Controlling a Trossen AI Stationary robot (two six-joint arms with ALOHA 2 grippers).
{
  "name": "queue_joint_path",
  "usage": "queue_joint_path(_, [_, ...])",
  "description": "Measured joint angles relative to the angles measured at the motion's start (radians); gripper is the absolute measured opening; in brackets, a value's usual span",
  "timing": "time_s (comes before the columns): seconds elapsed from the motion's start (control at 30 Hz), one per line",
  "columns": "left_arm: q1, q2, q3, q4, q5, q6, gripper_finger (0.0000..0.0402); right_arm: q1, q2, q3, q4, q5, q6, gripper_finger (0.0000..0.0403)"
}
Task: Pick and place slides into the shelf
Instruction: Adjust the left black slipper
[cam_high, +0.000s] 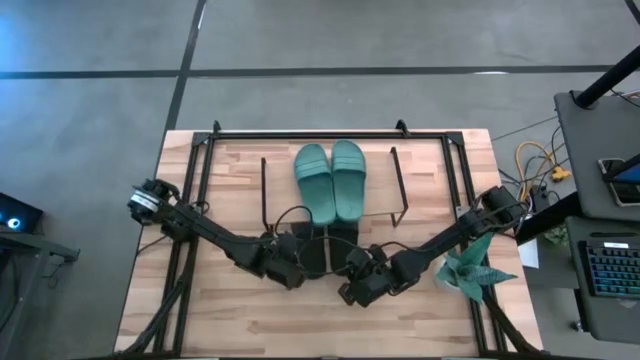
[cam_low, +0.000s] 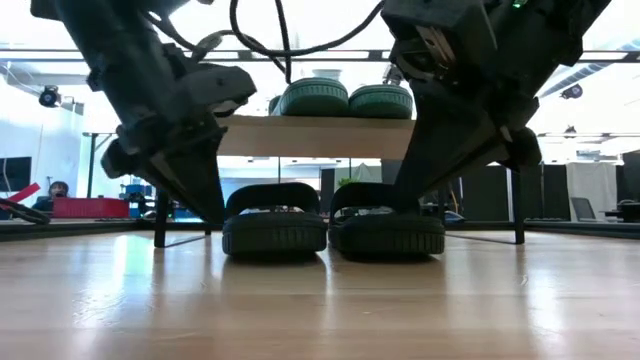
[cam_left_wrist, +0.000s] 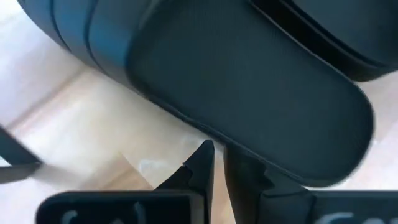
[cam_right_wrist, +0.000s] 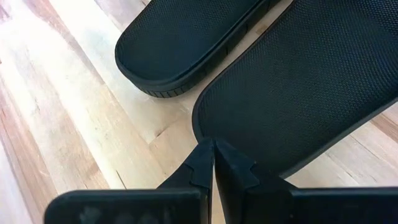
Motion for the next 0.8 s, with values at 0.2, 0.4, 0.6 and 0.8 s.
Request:
queue_joint_path(0.2, [0.045,0.000,-0.005,0.018,0.002,0.048,0.0022,0.000,0.000,0.000,0.000,0.000,0.000,0.0009])
queue_joint_path(0.4, [0.078,0.000,-0.010,0.073,-0.001,0.098,0.0022,0.000,0.001,-0.001,-0.005,0.000,0.000,0.0009])
queue_joint_path(0.6, [0.090,0.000,-0.011,0.109,0.000,0.136,0.0022,0.000,0.001,-0.001,-0.017,0.000,0.000,0.0009])
queue_joint_path(0.8, [0.097,0.000,-0.012,0.178,0.006,0.177,0.0022,0.000,0.002,-0.001,-0.018,0.000,0.000,0.0009])
